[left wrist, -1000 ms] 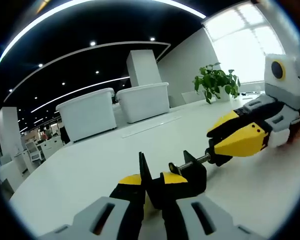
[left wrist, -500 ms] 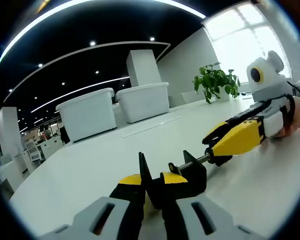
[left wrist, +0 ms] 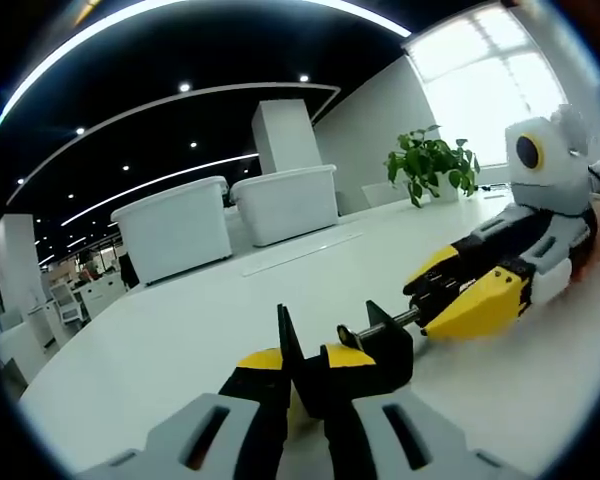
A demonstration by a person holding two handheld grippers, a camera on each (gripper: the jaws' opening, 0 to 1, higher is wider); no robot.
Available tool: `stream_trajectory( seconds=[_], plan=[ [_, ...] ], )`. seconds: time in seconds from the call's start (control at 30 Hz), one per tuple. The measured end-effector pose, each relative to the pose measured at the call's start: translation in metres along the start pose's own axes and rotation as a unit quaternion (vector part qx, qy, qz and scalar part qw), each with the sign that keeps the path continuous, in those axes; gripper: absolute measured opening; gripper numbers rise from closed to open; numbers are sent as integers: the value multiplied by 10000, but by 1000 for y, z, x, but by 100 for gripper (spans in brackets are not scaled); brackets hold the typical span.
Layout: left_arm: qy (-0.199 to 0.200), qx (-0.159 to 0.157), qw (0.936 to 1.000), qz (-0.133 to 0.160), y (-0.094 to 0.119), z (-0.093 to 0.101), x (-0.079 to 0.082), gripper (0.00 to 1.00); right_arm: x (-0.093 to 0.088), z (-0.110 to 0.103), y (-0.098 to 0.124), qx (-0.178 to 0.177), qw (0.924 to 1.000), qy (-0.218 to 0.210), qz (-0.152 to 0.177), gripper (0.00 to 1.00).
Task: Clamp the fixed fixture on the desktop, loosen the retaining clip, secure it to the edge of the desk, and tighten the retaining clip.
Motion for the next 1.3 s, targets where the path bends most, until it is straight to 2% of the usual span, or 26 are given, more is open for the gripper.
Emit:
stream_trajectory(
  seconds=[0.07, 0.13, 0.17, 0.23, 0.3, 0.4, 0.43, 0.47, 0.57, 0.67, 0.8, 0.9, 0.97, 1.23, 1.3],
  plan=[
    [-1, 1, 10000, 0, 0, 0, 0, 12, 2, -4, 0, -184, 9976, 663, -66, 25],
    [-2, 4, 10000, -1, 0, 0, 0, 12, 3, -9, -1, -403, 9889, 1430, -103, 25],
    [0, 7, 10000, -2, 0, 0, 0, 12, 3, -11, -2, -448, 9872, 1524, -129, 25],
    [2, 14, 10000, -3, 0, 0, 0, 12, 2, -2, -7, -406, 9894, 1392, -123, 25],
    [3, 12, 10000, -2, 1, 0, 0, 12, 1, 5, -8, -311, 9955, 894, -79, 25],
    [4, 7, 10000, 0, 1, 1, 0, 12, 2, 6, -4, -192, 9997, 23, -142, 27],
    [1, 5, 10000, 1, 1, 1, 0, 12, 5, 6, -3, 8, 9988, -486, -32, 30],
    [0, 4, 10000, 1, 1, 1, 0, 12, 6, 8, -2, 107, 9976, -683, 14, 32],
    [-1, 4, 10000, 1, 1, 1, 0, 12, 5, 17, 1, 68, 9948, -1016, 83, 31],
    [1, 5, 10000, 0, 2, 1, 0, 12, 5, 20, 2, 74, 9934, -1140, 61, 29],
    [-1, 5, 10000, 1, 2, 1, -1, 12, 1, 18, -3, 148, 9949, -987, -170, 29],
    [0, 4, 10000, 1, 2, 1, -1, 12, 3, 24, -2, 294, 9888, -1462, -35, 29],
    [0, 3, 10000, 1, 2, 1, -1, 12, 1, 25, 0, 209, 9860, -1650, -81, 28],
    [-2, -12, 10000, 5, 2, 2, -1, 12, 1, 16, -1, 188, 9896, -1419, -159, 24],
    [-2, -12, 10000, 5, 2, 2, -1, 12, 1, 14, 0, 121, 9940, -1078, -130, 24]
  ],
)
Point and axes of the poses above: the point that each gripper's makers call its tool centre point, and the gripper's own axes: y roughly backward along the fingers, z roughly to its right, x roughly out of its top, the point moved 9 cm from there along y, roughly backward along the fingers, and after that the axes turned 7 degrees about -z, right-handed, at the moved point
